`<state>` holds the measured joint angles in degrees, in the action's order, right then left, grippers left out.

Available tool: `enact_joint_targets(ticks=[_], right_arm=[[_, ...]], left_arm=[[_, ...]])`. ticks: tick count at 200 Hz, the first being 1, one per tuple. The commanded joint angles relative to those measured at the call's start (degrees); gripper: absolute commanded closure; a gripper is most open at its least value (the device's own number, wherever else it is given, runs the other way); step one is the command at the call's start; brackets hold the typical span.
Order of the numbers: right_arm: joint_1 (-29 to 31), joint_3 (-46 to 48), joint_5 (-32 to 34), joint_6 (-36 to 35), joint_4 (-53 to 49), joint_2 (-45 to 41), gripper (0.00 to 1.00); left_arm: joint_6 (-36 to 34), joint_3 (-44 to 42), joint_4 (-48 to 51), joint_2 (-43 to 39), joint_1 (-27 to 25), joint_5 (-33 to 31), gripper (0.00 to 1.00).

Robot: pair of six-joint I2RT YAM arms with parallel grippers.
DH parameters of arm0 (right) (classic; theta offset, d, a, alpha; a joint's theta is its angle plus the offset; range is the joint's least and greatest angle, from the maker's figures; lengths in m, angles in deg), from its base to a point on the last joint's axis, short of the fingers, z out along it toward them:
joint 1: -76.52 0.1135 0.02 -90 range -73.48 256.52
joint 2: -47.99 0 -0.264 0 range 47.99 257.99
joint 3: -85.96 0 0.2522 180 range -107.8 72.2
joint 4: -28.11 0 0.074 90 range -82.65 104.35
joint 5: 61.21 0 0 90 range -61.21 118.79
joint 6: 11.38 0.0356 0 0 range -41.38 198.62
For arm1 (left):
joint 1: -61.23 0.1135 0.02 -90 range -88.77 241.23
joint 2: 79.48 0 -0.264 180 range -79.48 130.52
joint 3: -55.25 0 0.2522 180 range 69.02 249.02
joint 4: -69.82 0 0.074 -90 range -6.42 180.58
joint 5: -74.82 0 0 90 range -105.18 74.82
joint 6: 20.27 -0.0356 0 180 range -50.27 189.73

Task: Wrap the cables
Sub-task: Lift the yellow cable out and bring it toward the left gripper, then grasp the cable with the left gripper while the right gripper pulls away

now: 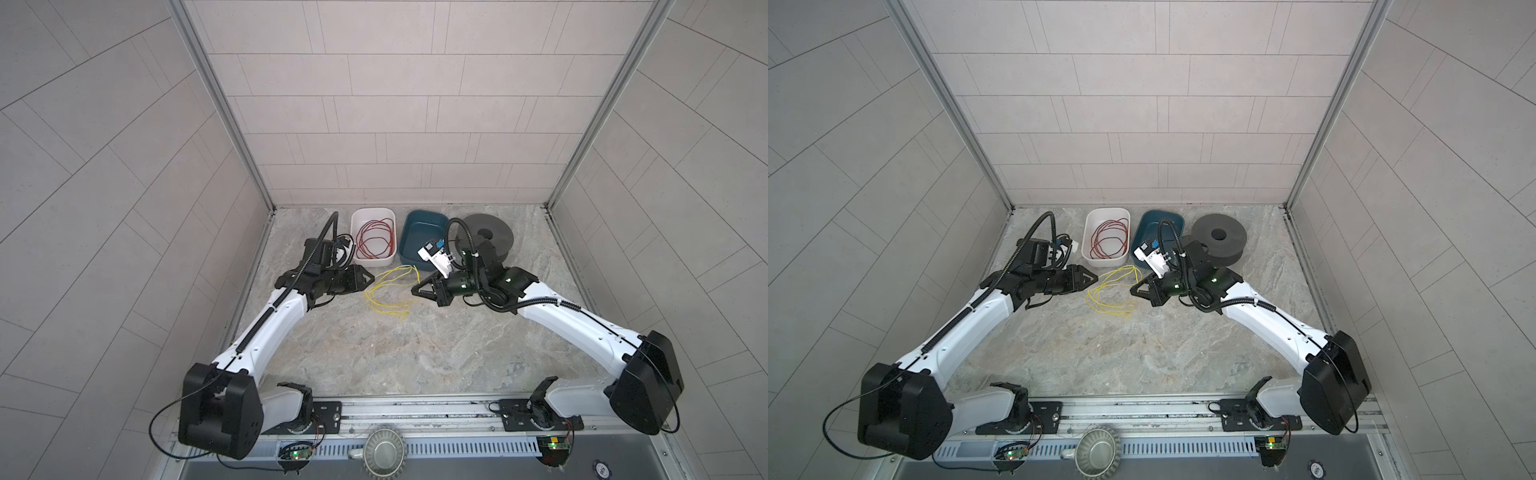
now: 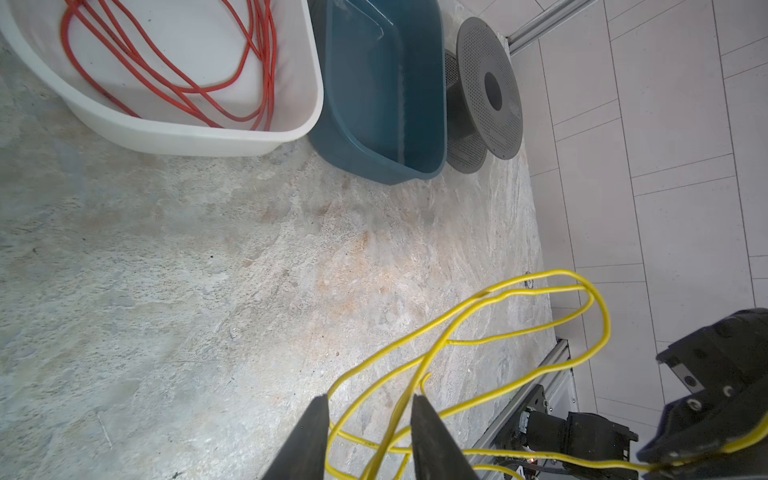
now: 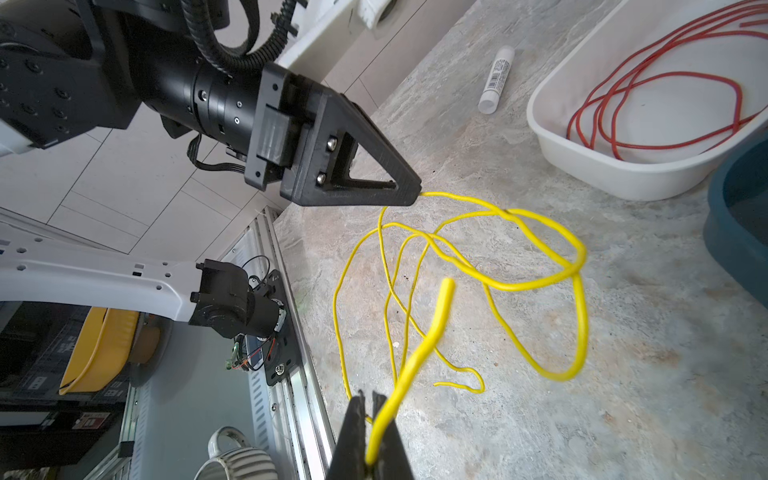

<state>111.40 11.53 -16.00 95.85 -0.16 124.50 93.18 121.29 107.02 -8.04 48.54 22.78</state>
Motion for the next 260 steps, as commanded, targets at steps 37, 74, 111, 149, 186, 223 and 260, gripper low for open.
enact_joint_targets(ticks=[37,74,111,149,186,223,260], right_arm=[[0.4,-2.7,-1.0,-2.1,-0.4,0.3,1.0],[0.4,-2.8,-0.8,-1.3,0.6,0.6,1.0],[0.4,-3.0,0.7,-1.5,-0.2,0.4,1.0],[0.4,-3.2,5.8,-3.3,-5.2,0.0,1.0],[0.3,-1.3,16.6,-2.9,-9.4,-1.9,1.0],[-0.3,2.4,24.5,0.4,-9.6,-4.3,1.0],[-2.7,4.9,28.5,3.9,-9.6,-5.0,1.0]], left_arm=[[-2.0,1.9,1.0,1.4,-0.2,0.9,0.66],[-2.1,1.8,1.7,0.7,-0.3,0.1,0.76],[-0.9,2.7,2.5,0.2,-0.4,-2.1,0.93],[3.1,4.5,2.8,-1.4,-0.1,-4.1,1.0],[7.7,6.9,2.5,-3.8,0.9,-6.6,1.0],[17.7,5.7,-4.6,-7.0,7.1,-1.5,1.0],[30.0,2.8,-15.1,-8.3,12.2,5.5,1.0]])
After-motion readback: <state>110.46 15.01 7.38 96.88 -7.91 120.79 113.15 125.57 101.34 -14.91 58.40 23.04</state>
